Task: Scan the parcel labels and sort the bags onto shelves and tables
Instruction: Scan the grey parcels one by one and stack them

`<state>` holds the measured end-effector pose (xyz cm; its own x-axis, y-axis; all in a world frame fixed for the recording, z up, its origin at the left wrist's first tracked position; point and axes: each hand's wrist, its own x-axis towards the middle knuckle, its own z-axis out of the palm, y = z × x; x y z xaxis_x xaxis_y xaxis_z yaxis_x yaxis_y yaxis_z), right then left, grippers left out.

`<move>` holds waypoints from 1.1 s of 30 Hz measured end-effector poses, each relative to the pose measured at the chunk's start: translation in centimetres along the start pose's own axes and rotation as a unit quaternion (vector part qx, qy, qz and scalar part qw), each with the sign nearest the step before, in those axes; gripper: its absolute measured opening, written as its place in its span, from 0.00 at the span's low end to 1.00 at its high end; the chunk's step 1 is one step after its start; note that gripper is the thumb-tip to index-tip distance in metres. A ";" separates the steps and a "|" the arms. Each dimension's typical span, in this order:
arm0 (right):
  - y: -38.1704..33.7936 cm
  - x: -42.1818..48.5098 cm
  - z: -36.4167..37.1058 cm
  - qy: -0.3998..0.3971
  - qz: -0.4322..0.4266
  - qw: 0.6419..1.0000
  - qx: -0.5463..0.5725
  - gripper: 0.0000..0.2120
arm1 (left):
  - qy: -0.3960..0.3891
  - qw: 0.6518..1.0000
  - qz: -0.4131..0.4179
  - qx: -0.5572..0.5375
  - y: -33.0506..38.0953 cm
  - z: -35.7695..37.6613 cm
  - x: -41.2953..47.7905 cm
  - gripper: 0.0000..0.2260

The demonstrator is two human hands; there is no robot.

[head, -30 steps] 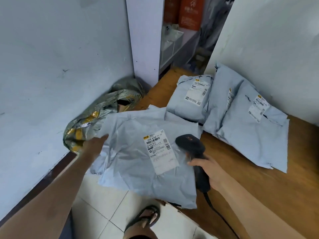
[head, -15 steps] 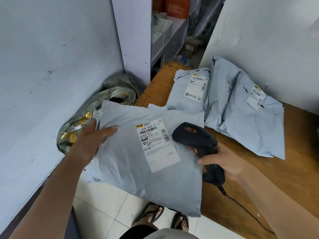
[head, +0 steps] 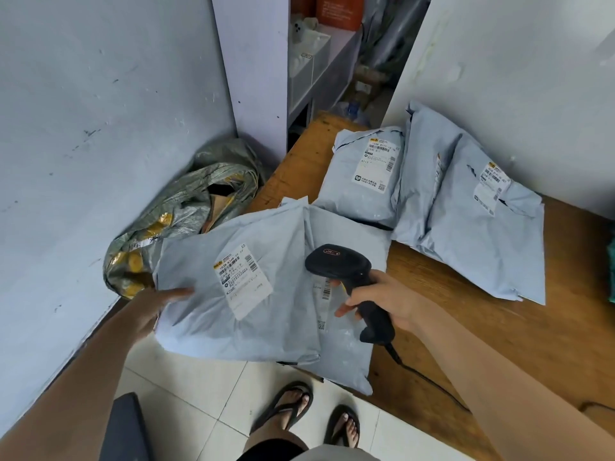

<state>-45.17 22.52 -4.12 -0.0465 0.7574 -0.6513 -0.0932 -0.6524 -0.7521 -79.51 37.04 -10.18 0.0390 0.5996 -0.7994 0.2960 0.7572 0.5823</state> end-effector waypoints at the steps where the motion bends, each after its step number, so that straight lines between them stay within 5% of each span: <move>1: -0.1 0.0 0.0 -0.009 0.000 1.000 0.026 0.15 | -0.019 1.000 -0.008 -0.013 0.2 0.0 -0.4 0.11; 3: -0.4 0.4 0.3 -0.028 0.008 0.997 0.076 0.15 | -0.032 0.999 -0.015 -0.028 0.6 0.1 -1.1 0.06; 13: 0.2 3.2 3.6 -0.051 0.068 0.987 0.139 0.15 | -0.023 0.996 0.059 -0.066 1.4 1.8 -1.9 0.22; 17: 0.1 1.6 2.4 -0.040 0.039 0.985 0.162 0.14 | -0.096 0.980 0.141 -0.102 2.2 2.0 -5.0 0.25; 20: -0.3 -0.9 1.1 -0.031 -0.018 0.981 0.191 0.15 | -0.139 0.958 0.204 -0.147 2.5 3.4 -7.1 0.10; 22: -0.3 -3.0 -0.3 -0.021 -0.067 0.975 0.210 0.16 | -0.159 0.944 0.225 -0.180 3.3 4.7 -8.0 0.15; 24: 0.1 -5.1 -1.7 -0.013 -0.099 0.970 0.221 0.18 | -0.196 0.936 0.238 -0.172 4.4 6.4 -8.9 0.07; 25: 0.6 -5.9 -2.4 -0.002 -0.107 0.969 0.224 0.18 | -0.216 0.936 0.233 -0.149 5.0 7.2 -8.7 0.15; 27: 1.9 -6.7 -3.8 0.044 -0.096 0.969 0.224 0.17 | -0.196 0.960 0.181 -0.079 5.2 9.5 -7.5 0.30; 33: 7.0 -5.7 -4.8 0.185 0.038 0.950 0.249 0.15 | -0.006 0.991 0.113 0.075 2.7 14.2 -4.9 0.19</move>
<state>-40.78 13.56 -6.13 0.2722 0.5877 -0.7619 -0.5667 -0.5420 -0.6205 -65.35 32.48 -6.78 0.1312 0.7455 -0.6535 0.4163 0.5568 0.7188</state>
